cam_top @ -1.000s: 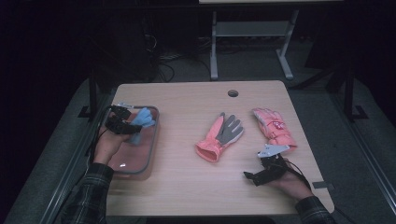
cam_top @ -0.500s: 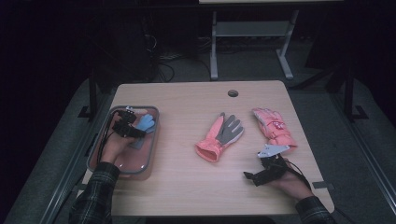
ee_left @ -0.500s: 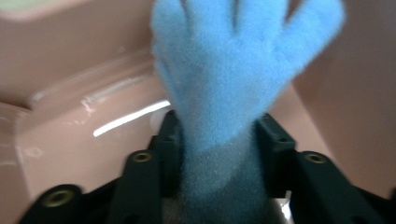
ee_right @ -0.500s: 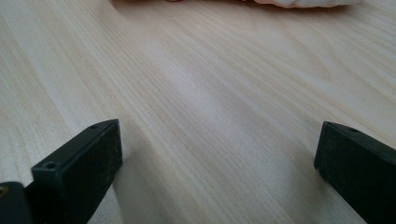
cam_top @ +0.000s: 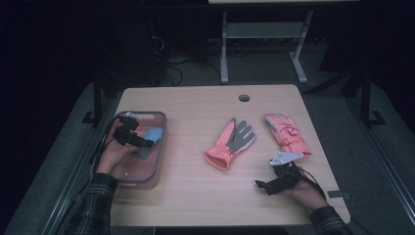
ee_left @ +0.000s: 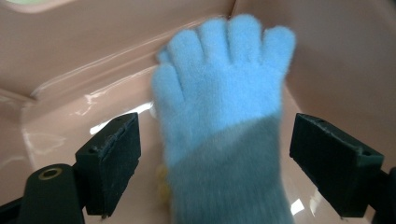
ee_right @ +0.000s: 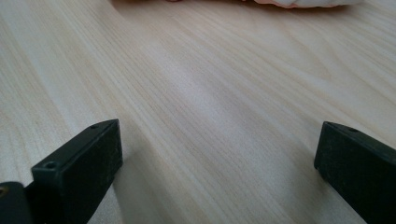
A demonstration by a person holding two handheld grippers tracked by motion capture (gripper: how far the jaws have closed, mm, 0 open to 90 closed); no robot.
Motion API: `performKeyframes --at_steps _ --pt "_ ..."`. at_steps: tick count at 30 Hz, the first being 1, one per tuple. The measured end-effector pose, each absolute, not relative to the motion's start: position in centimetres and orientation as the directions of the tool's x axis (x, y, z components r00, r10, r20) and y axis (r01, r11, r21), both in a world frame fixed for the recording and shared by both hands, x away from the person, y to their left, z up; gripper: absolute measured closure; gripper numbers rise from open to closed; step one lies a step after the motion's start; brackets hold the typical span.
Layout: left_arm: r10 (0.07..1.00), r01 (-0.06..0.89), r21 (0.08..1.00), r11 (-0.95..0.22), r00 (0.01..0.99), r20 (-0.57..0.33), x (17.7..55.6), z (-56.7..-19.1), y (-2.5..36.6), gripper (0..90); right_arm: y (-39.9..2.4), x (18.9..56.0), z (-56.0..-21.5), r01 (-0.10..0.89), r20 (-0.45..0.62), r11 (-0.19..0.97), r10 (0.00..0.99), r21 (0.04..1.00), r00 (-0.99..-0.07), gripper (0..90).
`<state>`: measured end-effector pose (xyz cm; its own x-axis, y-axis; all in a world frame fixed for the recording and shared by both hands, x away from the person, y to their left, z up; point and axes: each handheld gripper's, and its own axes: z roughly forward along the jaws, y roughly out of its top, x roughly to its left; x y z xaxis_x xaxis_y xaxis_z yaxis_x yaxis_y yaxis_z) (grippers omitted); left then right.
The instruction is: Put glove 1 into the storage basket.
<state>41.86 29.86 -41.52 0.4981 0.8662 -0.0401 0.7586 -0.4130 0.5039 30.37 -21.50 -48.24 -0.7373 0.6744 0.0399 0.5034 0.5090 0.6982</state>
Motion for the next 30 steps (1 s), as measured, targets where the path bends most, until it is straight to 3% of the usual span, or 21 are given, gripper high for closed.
performKeyframes --at_steps 15,30 --pt "0.823 0.674 0.624 -0.395 0.562 -0.087 37.7 -36.6 28.2 14.0 -21.5 30.4 -48.3 0.503 0.039 0.507 0.676 0.700 -0.736 0.4" --pt "0.707 0.567 0.686 -0.456 0.699 -0.108 33.9 -35.2 20.8 13.5 -21.5 30.3 -48.3 0.505 0.039 0.501 0.682 0.703 -0.731 0.4"
